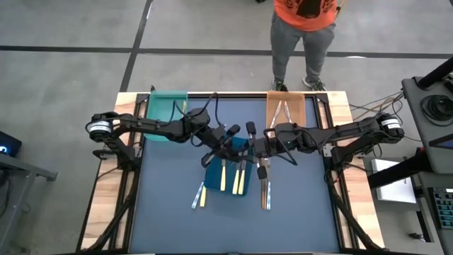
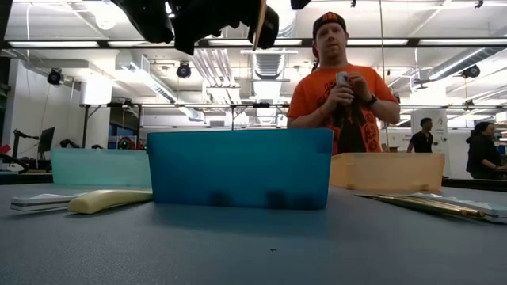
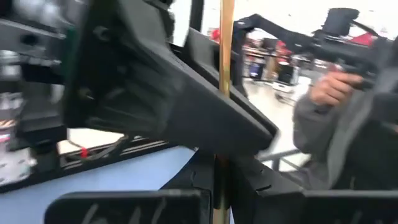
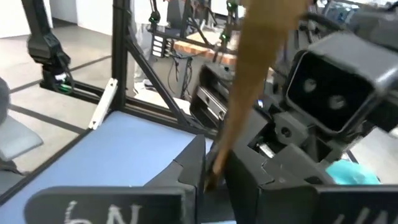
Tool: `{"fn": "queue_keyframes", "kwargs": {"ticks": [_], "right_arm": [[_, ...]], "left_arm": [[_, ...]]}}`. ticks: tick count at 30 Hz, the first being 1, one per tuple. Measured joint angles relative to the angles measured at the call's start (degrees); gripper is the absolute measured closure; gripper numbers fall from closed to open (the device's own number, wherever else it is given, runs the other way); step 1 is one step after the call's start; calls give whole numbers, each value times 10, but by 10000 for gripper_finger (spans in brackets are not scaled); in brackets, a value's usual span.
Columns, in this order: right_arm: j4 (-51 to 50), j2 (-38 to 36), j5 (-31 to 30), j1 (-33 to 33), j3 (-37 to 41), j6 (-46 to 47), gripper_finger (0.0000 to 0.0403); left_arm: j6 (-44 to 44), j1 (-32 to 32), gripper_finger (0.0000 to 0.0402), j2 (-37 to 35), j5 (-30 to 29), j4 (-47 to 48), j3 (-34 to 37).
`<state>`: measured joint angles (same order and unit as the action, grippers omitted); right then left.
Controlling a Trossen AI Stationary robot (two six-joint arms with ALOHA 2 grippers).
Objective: Sort silverware by color (type)
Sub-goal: Put the top right gold knife into the light blue bin
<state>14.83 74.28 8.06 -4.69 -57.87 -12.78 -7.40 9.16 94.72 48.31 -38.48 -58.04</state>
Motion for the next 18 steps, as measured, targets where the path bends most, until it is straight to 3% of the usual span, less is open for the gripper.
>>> {"fn": "queue_keyframes", "kwargs": {"ticks": [10,18], "right_arm": [[-8,-7,-11,10,0,1,307],[-35,-42,-93,12,0,9,275]], "left_arm": [[-27,1,397,-16,-33,12,1],[-20,26,397,-66,-82,120,5]]}}
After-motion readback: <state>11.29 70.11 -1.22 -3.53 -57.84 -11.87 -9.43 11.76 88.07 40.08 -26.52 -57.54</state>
